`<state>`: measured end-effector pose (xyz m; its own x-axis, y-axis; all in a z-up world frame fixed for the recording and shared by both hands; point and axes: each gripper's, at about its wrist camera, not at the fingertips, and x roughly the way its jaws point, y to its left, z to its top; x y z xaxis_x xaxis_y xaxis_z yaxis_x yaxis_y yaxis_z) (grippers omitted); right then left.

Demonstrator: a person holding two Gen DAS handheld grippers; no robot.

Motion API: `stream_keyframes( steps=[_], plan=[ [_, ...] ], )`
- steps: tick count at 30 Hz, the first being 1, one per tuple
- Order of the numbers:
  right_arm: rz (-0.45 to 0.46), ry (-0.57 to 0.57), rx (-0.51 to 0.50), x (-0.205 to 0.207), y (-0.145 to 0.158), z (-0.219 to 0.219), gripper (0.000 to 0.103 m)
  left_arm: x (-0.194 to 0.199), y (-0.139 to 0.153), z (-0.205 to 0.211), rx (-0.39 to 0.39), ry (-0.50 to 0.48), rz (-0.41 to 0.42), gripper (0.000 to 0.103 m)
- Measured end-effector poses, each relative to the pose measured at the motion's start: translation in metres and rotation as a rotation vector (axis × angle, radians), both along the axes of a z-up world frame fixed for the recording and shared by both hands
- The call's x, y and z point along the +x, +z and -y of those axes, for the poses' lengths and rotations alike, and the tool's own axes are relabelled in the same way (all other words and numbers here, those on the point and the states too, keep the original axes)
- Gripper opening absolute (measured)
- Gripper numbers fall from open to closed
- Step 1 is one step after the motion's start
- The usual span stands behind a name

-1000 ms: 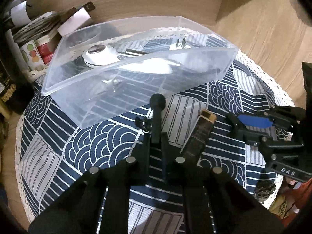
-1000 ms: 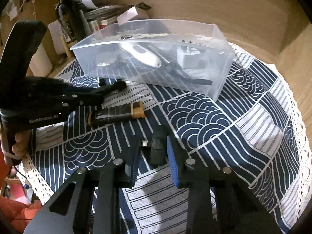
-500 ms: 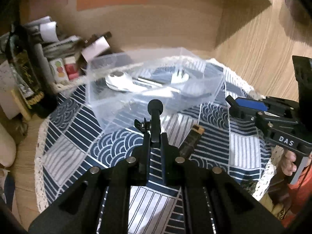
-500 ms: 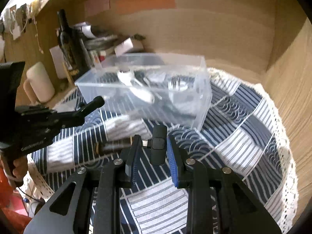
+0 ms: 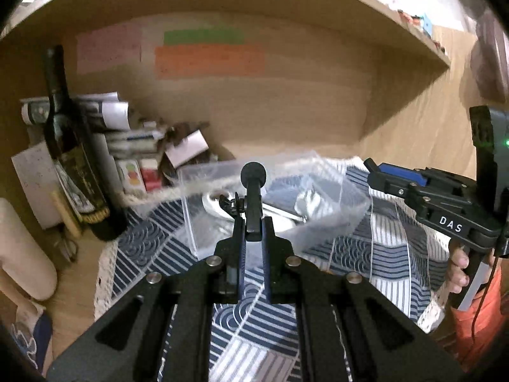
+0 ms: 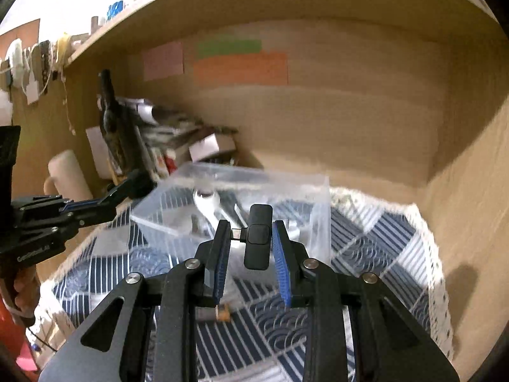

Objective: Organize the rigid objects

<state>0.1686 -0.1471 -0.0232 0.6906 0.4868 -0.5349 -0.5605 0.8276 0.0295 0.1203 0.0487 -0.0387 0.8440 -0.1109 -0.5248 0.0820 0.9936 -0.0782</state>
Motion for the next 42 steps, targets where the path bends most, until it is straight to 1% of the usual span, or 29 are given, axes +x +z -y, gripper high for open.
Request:
stream_keyframes(
  steps=[4, 7, 9, 12, 16, 21, 24, 31, 32, 33, 34, 35, 36, 37, 39, 40, 42],
  plan=[
    [0.031, 0.008, 0.003, 0.013, 0.010, -0.009, 0.024, 0.011, 0.006, -0.003, 0.004, 0.016, 0.014, 0.008],
    [0.037, 0.009, -0.006, 0.026, 0.011, -0.018, 0.024, 0.025, 0.002, -0.007, 0.006, 0.027, -0.006, 0.008],
    [0.021, 0.013, -0.011, 0.037, 0.006, -0.024, 0.024, 0.033, -0.005, -0.010, 0.006, 0.032, -0.021, 0.008],
    [-0.025, 0.029, -0.025, 0.054, -0.004, -0.034, 0.024, 0.047, -0.020, -0.017, -0.005, 0.044, -0.066, 0.008],
    [-0.072, 0.036, -0.070, 0.069, -0.023, -0.048, 0.024, 0.067, -0.042, -0.023, -0.013, 0.043, -0.136, 0.008],
    [-0.129, 0.048, -0.132, 0.083, -0.049, -0.062, 0.024, 0.083, -0.058, -0.026, -0.017, 0.039, -0.203, 0.008],
    [-0.160, 0.051, -0.154, 0.089, -0.061, -0.067, 0.024, 0.087, -0.061, -0.023, 0.000, 0.033, -0.204, 0.008],
    [-0.187, 0.057, -0.172, 0.091, -0.066, -0.073, 0.025, 0.088, -0.061, -0.017, 0.011, 0.032, -0.211, 0.009],
    [-0.188, 0.058, -0.176, 0.090, -0.066, -0.074, 0.027, 0.087, -0.060, -0.017, 0.010, 0.032, -0.212, 0.012],
    [-0.190, 0.057, -0.177, 0.089, -0.065, -0.074, 0.031, 0.087, -0.058, -0.017, 0.008, 0.032, -0.213, 0.018],
    [-0.188, 0.055, -0.175, 0.088, -0.063, -0.074, 0.034, 0.084, -0.056, -0.016, 0.011, 0.032, -0.210, 0.022],
    [-0.181, 0.050, -0.171, 0.086, -0.061, -0.073, 0.041, 0.081, -0.053, -0.015, 0.013, 0.033, -0.206, 0.030],
    [-0.168, 0.045, -0.167, 0.083, -0.057, -0.071, 0.043, 0.078, -0.050, -0.014, 0.017, 0.033, -0.197, 0.037],
    [-0.160, 0.043, -0.162, 0.080, -0.053, -0.069, 0.043, 0.072, -0.045, -0.013, 0.023, 0.034, -0.180, 0.041],
    [-0.145, 0.038, -0.144, 0.072, -0.042, -0.063, 0.043, 0.062, -0.038, -0.011, 0.032, 0.035, -0.157, 0.055],
    [-0.131, 0.032, -0.135, 0.065, -0.036, -0.059, 0.044, 0.055, -0.032, -0.009, 0.037, 0.036, -0.140, 0.058],
    [-0.104, 0.021, -0.119, 0.054, -0.027, -0.050, 0.051, 0.043, -0.024, -0.008, 0.043, 0.041, -0.115, 0.070]
  ],
)
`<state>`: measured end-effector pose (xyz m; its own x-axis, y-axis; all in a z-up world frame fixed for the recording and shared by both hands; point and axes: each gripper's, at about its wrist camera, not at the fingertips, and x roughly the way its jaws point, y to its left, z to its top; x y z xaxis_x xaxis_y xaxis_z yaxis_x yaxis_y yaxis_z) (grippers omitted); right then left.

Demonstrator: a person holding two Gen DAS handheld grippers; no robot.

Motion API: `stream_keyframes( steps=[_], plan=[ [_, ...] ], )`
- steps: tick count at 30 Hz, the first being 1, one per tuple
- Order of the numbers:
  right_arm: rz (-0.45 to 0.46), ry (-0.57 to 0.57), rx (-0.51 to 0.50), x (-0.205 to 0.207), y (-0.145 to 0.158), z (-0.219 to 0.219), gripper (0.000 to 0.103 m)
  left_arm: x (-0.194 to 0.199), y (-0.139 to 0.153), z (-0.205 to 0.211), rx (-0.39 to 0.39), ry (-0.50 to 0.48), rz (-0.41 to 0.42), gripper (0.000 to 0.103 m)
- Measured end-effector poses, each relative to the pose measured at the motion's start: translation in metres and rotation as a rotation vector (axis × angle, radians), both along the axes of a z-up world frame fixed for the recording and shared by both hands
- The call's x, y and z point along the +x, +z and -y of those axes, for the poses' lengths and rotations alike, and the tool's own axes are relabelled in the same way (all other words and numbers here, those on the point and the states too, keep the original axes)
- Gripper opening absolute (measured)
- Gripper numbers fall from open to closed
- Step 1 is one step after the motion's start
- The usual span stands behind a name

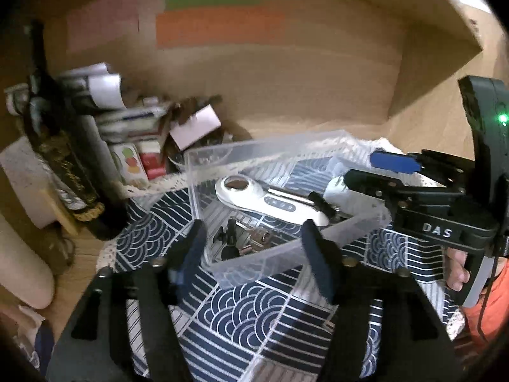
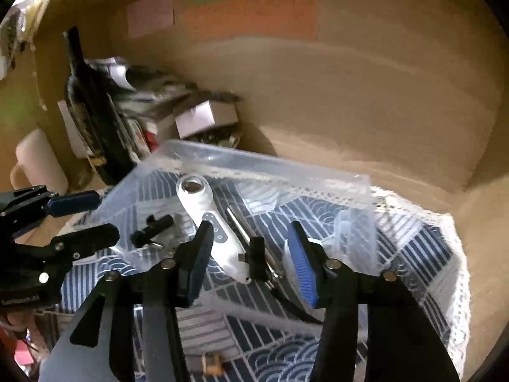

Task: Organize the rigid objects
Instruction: 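Grasp the black-and-gold tube with the left tool while the right tool grasps the bronze gear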

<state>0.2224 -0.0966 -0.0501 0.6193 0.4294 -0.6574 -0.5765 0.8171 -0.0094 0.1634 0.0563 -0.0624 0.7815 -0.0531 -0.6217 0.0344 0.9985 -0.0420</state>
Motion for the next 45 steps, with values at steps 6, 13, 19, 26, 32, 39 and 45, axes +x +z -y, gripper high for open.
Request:
stream_keyframes(
  steps=[6, 13, 19, 26, 32, 39, 45],
  plan=[
    [0.050, -0.028, 0.053, -0.052, 0.018, 0.029, 0.053, -0.050, 0.014, 0.011, -0.011, 0.003, 0.059, 0.095],
    [0.005, -0.083, 0.091, -0.115, -0.009, 0.057, 0.053, -0.094, -0.017, 0.025, -0.043, 0.010, 0.000, 0.095],
    [-0.075, -0.083, 0.075, -0.158, -0.045, 0.064, 0.052, -0.112, -0.044, 0.033, -0.048, 0.009, -0.063, 0.095],
    [-0.168, -0.070, 0.050, -0.176, -0.071, 0.069, 0.024, -0.109, -0.061, 0.045, -0.060, -0.025, -0.107, 0.095],
    [-0.145, -0.087, 0.077, -0.168, -0.063, 0.080, 0.022, -0.087, -0.067, 0.058, -0.051, -0.100, -0.144, 0.092],
    [-0.081, -0.145, 0.091, -0.137, -0.042, 0.091, 0.022, -0.028, -0.078, 0.081, 0.001, -0.193, -0.239, 0.065],
    [-0.064, -0.162, 0.103, -0.109, -0.032, 0.095, 0.022, 0.007, -0.090, 0.100, 0.061, -0.253, -0.267, 0.029]
  ],
)
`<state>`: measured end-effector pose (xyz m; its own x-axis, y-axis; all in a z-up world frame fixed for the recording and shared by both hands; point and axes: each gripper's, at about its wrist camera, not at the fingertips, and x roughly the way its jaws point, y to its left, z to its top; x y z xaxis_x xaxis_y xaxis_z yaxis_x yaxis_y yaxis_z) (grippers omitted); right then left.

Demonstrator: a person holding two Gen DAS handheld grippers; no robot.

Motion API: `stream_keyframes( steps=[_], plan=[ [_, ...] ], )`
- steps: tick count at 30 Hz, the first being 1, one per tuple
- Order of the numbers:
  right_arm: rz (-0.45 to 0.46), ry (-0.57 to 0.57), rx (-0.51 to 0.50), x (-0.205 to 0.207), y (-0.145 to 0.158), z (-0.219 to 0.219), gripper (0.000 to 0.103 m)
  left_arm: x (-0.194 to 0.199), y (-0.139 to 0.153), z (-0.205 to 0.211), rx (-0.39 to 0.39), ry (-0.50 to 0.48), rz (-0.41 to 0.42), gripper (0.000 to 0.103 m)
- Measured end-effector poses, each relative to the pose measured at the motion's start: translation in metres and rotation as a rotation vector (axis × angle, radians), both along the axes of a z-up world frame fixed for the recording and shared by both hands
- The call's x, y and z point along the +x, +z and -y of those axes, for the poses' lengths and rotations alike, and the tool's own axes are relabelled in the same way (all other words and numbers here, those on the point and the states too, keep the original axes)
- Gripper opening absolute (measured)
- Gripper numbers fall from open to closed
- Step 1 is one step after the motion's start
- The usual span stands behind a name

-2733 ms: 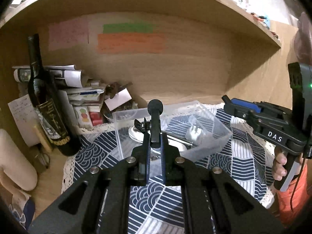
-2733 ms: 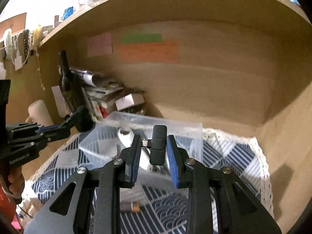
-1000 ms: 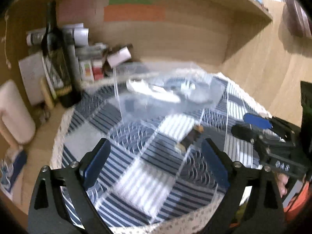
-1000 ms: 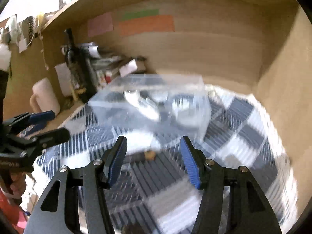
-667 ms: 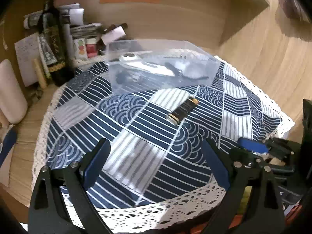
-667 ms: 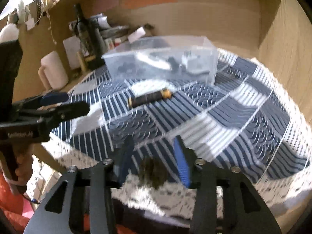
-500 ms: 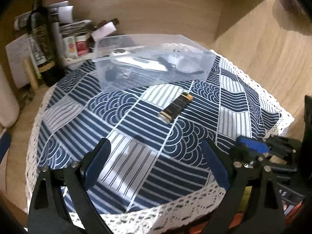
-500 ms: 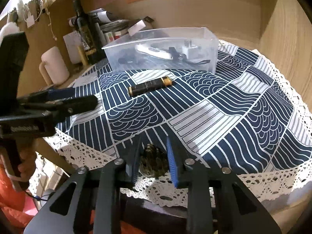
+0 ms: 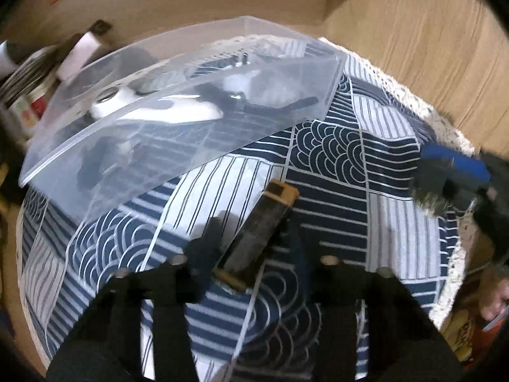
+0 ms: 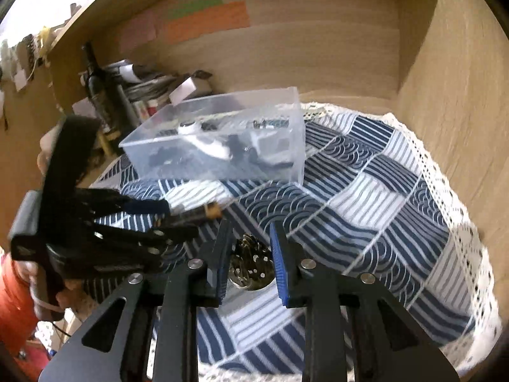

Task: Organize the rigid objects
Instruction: 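Grasp the black-and-gold tube with the left tool while the right tool grasps the bronze gear, then lower the tube and gear into the clear box and open both tools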

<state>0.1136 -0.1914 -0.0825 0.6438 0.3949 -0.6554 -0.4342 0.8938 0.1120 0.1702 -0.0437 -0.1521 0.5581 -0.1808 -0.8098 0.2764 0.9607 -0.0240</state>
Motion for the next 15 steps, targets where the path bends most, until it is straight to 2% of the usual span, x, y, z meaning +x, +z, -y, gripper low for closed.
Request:
stream_keyframes(
  steps=[1, 6, 15],
  plan=[
    [0.003, 0.000, 0.002, 0.004, 0.002, 0.000, 0.022, 0.000, 0.001, 0.001, 0.003, -0.005, 0.007, 0.023],
    [0.030, 0.005, -0.004, 0.020, 0.012, -0.005, 0.022, -0.005, 0.007, -0.007, -0.014, 0.009, 0.031, 0.023],
    [0.089, 0.038, -0.003, 0.052, 0.039, -0.026, 0.022, -0.030, 0.063, -0.047, -0.099, 0.093, 0.180, 0.023]
  ],
)
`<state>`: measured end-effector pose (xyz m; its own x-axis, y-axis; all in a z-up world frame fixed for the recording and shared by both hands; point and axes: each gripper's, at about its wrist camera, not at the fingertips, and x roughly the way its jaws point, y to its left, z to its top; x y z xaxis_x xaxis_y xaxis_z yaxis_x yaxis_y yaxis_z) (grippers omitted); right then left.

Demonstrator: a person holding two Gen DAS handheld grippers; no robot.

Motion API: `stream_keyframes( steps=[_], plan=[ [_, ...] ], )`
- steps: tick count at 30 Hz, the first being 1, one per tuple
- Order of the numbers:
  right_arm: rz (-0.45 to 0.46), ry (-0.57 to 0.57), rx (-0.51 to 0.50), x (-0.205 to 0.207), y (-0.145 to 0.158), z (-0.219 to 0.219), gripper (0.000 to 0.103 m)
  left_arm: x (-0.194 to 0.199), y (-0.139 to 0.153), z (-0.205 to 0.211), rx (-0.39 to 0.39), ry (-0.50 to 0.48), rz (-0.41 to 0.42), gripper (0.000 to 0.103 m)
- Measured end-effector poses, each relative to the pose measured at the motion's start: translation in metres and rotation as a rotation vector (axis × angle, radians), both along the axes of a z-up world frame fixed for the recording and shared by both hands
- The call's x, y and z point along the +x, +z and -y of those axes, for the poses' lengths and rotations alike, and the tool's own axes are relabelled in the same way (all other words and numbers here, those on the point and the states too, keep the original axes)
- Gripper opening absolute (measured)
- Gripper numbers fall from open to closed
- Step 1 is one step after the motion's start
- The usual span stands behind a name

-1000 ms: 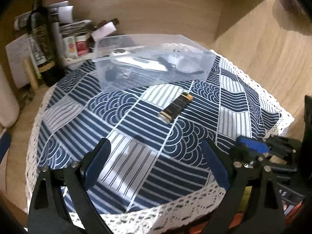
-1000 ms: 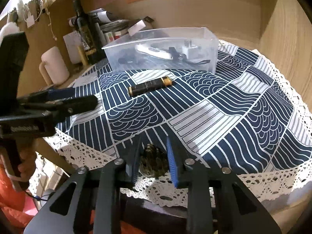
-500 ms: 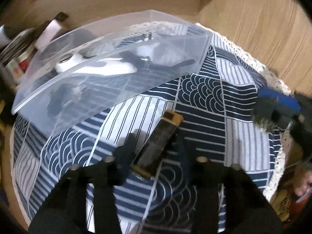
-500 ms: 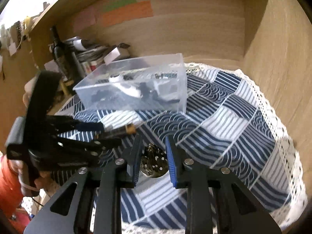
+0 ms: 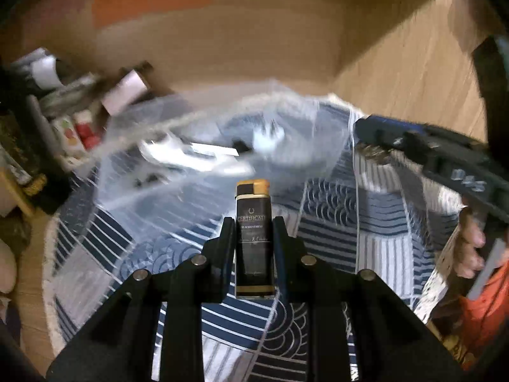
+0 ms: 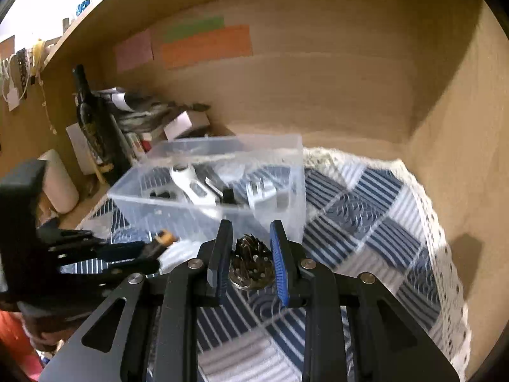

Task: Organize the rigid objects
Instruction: 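Lower the tube and gear into the clear box and open both tools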

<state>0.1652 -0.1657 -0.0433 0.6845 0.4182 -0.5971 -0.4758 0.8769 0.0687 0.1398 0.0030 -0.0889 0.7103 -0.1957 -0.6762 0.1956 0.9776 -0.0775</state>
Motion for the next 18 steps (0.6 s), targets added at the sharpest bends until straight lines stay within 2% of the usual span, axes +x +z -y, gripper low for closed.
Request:
stream_keyframes(
  steps=[4, 10, 14, 18],
  plan=[
    [0.038, 0.014, -0.014, 0.014, 0.012, -0.014, 0.022, 0.005, 0.024, -0.014, -0.018, 0.038, 0.061, 0.023],
    [0.066, 0.029, -0.037, 0.036, 0.018, -0.035, 0.022, 0.027, 0.044, -0.025, -0.024, 0.088, 0.113, 0.023],
    [0.048, 0.031, -0.057, 0.052, 0.010, -0.044, 0.022, 0.043, 0.039, -0.030, -0.023, 0.084, 0.113, 0.023],
    [0.016, 0.026, -0.083, 0.068, -0.005, -0.049, 0.022, 0.070, 0.021, -0.035, -0.037, 0.079, 0.047, 0.023]
  ],
)
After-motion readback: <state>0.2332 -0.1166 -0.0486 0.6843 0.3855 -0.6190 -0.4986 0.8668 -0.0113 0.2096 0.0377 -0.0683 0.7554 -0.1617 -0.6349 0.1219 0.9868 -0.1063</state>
